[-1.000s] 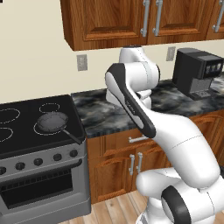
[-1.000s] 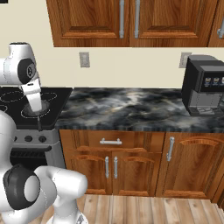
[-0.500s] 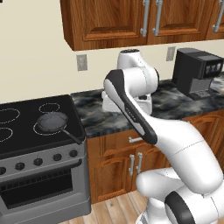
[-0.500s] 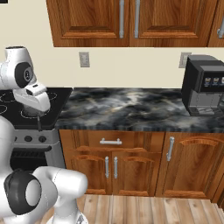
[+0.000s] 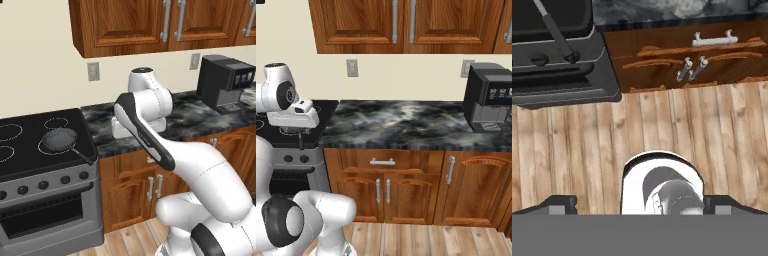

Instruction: Move the pot and pan from the stove into the sink.

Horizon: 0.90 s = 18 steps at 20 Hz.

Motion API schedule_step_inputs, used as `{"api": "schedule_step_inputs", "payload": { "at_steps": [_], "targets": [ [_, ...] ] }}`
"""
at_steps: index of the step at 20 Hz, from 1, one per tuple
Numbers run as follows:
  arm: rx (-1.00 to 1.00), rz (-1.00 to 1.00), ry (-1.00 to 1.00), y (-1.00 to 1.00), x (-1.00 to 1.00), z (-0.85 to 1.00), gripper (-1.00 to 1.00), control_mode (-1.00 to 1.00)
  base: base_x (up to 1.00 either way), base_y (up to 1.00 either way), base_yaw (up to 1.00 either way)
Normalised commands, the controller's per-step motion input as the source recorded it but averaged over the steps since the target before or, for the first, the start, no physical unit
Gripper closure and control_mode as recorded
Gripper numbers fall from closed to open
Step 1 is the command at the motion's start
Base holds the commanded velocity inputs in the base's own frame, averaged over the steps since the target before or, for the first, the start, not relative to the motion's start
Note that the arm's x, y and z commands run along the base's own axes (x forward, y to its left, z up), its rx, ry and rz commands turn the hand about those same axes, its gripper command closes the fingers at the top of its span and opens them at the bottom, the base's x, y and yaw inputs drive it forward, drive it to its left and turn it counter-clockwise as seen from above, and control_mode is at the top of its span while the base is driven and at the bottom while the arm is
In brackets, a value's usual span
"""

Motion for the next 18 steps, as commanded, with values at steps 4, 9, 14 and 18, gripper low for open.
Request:
{"api": "schedule_step_inputs", "payload": {
  "at_steps": [4,9,14,18],
  "targets": [
    [0.0,0.24,-0.09,0.42,0.5,-0.43,-1.0,-1.0,0.0,0.0,0.0],
    [0.0,0.18,-0.09,0.52,0.59,-0.38,-1.0,-1.0,0.0,0.0,0.0],
    [0.0,0.16,-0.07,0.55,0.56,-0.23,-1.0,-1.0,0.0,0.0,0.0],
    [0.0,0.07,-0.05,0.54,0.33,-0.12,-1.0,-1.0,0.0,0.0,0.0]
  ]
}}
